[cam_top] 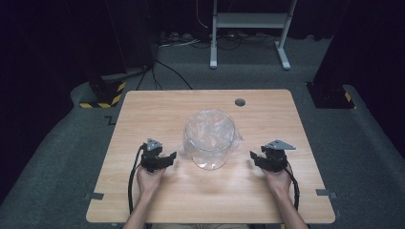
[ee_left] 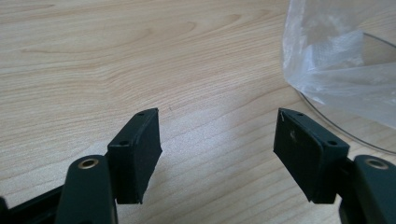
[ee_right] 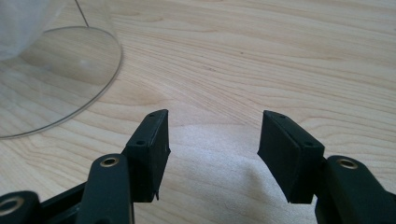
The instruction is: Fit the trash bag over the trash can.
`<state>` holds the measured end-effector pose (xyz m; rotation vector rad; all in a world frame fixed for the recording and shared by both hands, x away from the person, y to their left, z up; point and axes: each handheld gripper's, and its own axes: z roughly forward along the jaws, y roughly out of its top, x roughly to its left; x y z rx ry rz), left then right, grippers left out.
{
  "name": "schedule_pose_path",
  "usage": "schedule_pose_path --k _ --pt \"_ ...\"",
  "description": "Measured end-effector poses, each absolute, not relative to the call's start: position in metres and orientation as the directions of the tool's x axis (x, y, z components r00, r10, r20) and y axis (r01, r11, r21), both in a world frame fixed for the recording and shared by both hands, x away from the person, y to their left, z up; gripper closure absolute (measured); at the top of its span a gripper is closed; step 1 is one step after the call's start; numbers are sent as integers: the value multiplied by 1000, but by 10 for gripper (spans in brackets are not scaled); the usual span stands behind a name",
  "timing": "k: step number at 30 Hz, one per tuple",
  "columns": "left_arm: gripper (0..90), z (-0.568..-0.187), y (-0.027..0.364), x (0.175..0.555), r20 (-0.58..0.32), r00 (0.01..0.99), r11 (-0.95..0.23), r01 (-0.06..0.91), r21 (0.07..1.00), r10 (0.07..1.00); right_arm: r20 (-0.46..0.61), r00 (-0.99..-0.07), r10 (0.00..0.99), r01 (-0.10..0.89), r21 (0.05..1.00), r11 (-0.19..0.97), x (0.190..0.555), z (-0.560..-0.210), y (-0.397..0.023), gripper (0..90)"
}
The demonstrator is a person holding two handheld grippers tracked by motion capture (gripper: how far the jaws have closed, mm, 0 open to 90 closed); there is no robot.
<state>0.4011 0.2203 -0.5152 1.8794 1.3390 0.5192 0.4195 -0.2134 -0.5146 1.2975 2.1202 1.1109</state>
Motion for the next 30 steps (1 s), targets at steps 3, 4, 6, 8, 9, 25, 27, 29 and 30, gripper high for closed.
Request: schedule_pose_path --k 3,4,6,8,9,25,27,29,30 --pt "318 -518 220 403 -92 362 -168 625 763 928 46 -473 880 548 797 254 421 -516 -213 425" --pt "318 -519 220 403 -89 358 -170 629 759 930 41 -472 881 548 796 257 421 -517 -213 425" --pt "318 -520 220 404 -82 357 -176 633 754 931 36 -469 882 554 790 262 422 -519 -212 422" --pt "316 -522 220 405 -80 353 -177 637 750 932 26 -470 882 558 783 275 423 -521 -211 420" --pt "316 -523 220 405 -78 353 -178 637 750 932 30 -467 884 569 775 275 423 -522 -210 416" --pt "268 -527 211 404 -1 340 -226 629 744 940 -38 -460 887 573 751 329 420 -524 -204 341" --pt "263 -527 211 404 -4 342 -226 630 743 940 -24 -460 888 579 749 321 421 -524 -205 341" --pt "260 -527 211 404 -4 342 -227 630 743 940 -14 -456 890 586 747 313 422 -524 -206 335" --pt "259 -527 211 404 -4 345 -228 630 742 939 -15 -456 890 586 747 313 421 -524 -206 336"
